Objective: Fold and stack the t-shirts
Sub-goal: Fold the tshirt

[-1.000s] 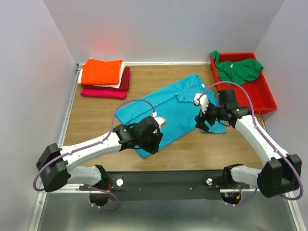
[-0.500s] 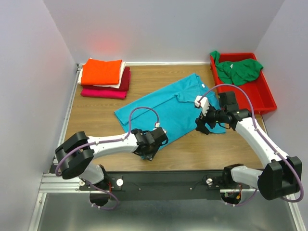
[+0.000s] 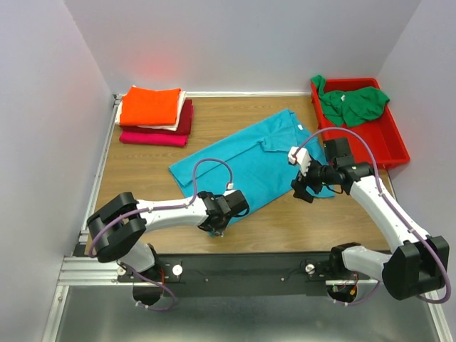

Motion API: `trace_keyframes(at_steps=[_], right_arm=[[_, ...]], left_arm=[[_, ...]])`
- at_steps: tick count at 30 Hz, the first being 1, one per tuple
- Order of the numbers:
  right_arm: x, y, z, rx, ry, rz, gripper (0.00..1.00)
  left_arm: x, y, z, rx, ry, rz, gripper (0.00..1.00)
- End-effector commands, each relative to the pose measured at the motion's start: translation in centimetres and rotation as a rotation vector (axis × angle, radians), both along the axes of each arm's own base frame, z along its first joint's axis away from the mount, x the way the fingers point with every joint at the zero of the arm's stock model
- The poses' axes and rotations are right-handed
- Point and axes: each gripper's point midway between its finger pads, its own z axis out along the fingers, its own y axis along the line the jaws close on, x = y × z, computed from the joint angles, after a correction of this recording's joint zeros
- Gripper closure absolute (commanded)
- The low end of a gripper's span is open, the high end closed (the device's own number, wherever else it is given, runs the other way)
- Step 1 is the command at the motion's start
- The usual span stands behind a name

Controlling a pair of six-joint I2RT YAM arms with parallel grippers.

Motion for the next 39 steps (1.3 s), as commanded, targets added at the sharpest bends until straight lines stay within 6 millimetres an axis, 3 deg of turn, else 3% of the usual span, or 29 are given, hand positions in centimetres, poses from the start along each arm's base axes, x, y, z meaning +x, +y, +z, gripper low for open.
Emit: trace_keyframes(at_steps=[1, 6, 10, 17, 20, 24, 28, 39], right_arm=[[-2.1, -2.8, -1.6, -0.18, -0.02, 0.115, 0.13], [-4.1, -7.0, -5.0, -0.434, -0.041, 0.278, 0.13], [-4.0, -9.3, -6.6, -0.535, -0.018, 0.372, 0.17], [-2.9, -14.6, -7.8, -0.578, 0.043, 0.377, 0.21], [-3.7, -15.0, -8.3, -0.565, 0.061, 0.445, 0.22], [-5.2, -13.8, -9.3, -0.521, 0.043, 0.613, 0.25], [-4.8, -12.5, -9.2, -0.463, -0.001, 0.64, 0.25], [-4.9, -12.0, -11.1, -0.41, 0.044, 0.652, 0.34]], left_arm=[[-1.6, 1.4, 0.6, 0.024, 0.048, 0.047, 0.96], [-3.6, 2.5, 2.5, -0.016, 0.106, 0.074, 0.96], [-4.8, 4.0, 2.7, -0.021, 0.126, 0.098, 0.96], [-4.2, 4.4, 2.8, -0.024, 0.119, 0.121, 0.96], [-3.9, 4.5, 2.3, -0.014, 0.12, 0.111, 0.96], [-3.2, 4.3, 2.3, -0.016, 0.11, 0.113, 0.96], [-3.0, 4.1, 2.3, -0.015, 0.108, 0.106, 0.96], [-2.8, 3.8, 1.8, -0.011, 0.114, 0.087, 0.96]])
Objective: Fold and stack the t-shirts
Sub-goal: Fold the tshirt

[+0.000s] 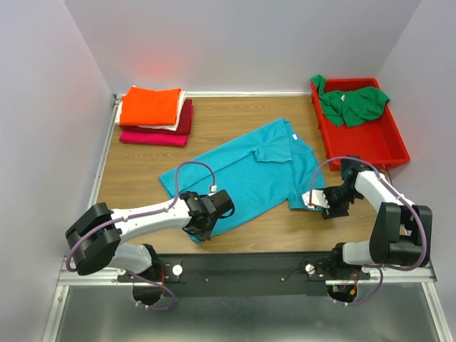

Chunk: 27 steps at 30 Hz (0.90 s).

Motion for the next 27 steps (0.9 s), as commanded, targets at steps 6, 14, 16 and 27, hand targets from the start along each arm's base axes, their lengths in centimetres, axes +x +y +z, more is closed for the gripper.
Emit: trace_keyframes(at_steps=[6, 14, 16, 27], right_arm=[[-0.1, 1.2, -1.3, 0.075, 0.04, 0.005, 0.44], [-0.2, 0.8, -2.2, 0.055, 0.05, -0.017, 0.67], [0.2, 0.8, -1.9, 0.055, 0.038, -0.034, 0.75], [4.6, 1.5, 3.0, 0.13, -0.097, -0.204, 0.99]], left_arm=[[0.1, -0.9, 0.0, -0.033, 0.013, -0.016, 0.96], [0.2, -0.8, -0.2, -0.035, 0.011, -0.011, 0.96], [0.3, -0.9, -0.2, -0.039, 0.009, -0.01, 0.96], [1.2, -1.0, 0.7, -0.074, -0.026, 0.017, 0.96]])
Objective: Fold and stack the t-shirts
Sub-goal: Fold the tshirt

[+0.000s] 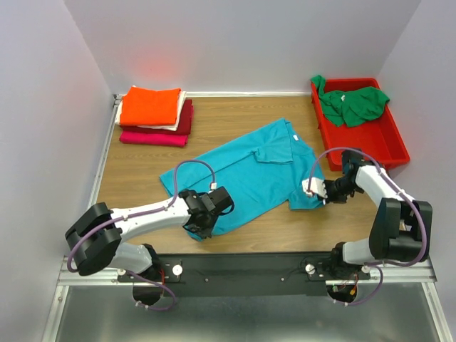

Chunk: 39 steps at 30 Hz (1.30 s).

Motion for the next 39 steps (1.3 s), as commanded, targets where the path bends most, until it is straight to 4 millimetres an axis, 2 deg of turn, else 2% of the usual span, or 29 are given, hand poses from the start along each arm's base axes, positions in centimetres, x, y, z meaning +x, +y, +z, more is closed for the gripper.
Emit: trace_keyframes(at_steps=[1, 8, 17, 22, 29, 32, 39], right_arm=[[3.4, 0.8, 3.6, 0.074, -0.117, -0.111, 0.99], [5.5, 2.5, 8.0, 0.193, -0.212, -0.165, 1.0], [8.1, 4.1, 11.8, 0.304, -0.252, -0.217, 0.99], [9.8, 5.8, 14.1, 0.369, -0.279, -0.232, 1.0], [12.8, 6.8, 15.9, 0.375, -0.339, -0.282, 1.0], [14.1, 6.8, 16.0, 0.379, -0.35, -0.315, 0.99], [17.8, 6.1, 16.5, 0.374, -0.383, -0.404, 1.0]], left_arm=[[0.6, -0.4, 1.0, -0.046, -0.029, 0.017, 0.96], [2.6, -0.6, 2.6, -0.09, -0.093, 0.066, 0.97], [5.2, -0.6, 5.2, -0.155, -0.18, 0.133, 0.98], [6.3, -0.2, 6.1, -0.184, -0.208, 0.167, 0.99], [6.8, 0.0, 6.2, -0.211, -0.212, 0.195, 0.99], [6.8, 0.3, 6.3, -0.221, -0.21, 0.215, 0.99], [7.0, 1.6, 6.1, -0.22, -0.202, 0.26, 1.0]])
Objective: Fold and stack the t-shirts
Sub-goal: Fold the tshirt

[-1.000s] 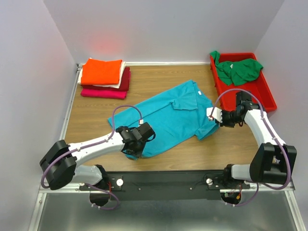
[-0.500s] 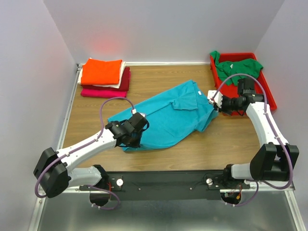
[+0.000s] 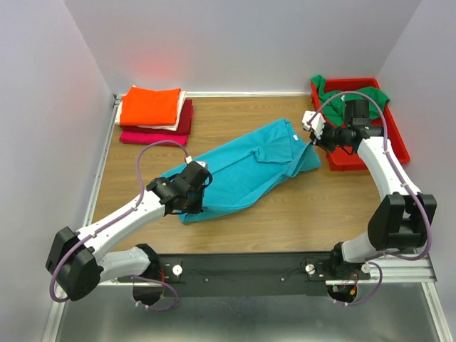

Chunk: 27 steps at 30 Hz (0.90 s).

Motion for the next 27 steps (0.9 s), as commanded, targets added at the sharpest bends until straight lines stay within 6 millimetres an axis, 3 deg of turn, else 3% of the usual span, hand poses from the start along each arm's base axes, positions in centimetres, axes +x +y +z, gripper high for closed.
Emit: trace_keyframes(at_steps=[1, 2, 11, 18, 27], right_arm=[[3.0, -0.4, 1.1, 0.024, -0.032, -0.089, 0.99], [3.2, 0.6, 0.9, 0.032, -0.022, -0.071, 0.99], [6.4, 3.0, 0.6, 0.069, -0.028, -0.108, 1.0], [9.3, 3.4, -0.5, 0.061, -0.013, -0.164, 1.0], [11.6, 3.4, -2.4, 0.051, 0.013, -0.201, 0.99]], left_arm=[[-0.3, 0.5, -0.2, -0.017, 0.01, 0.006, 1.0], [-0.5, 0.3, -0.2, -0.034, 0.019, 0.003, 1.0], [-2.3, 0.5, -0.8, -0.076, 0.068, 0.001, 1.0], [-2.0, 1.7, -1.6, -0.037, 0.084, 0.034, 1.0], [-0.8, 4.0, -2.8, 0.054, 0.093, 0.094, 1.0]])
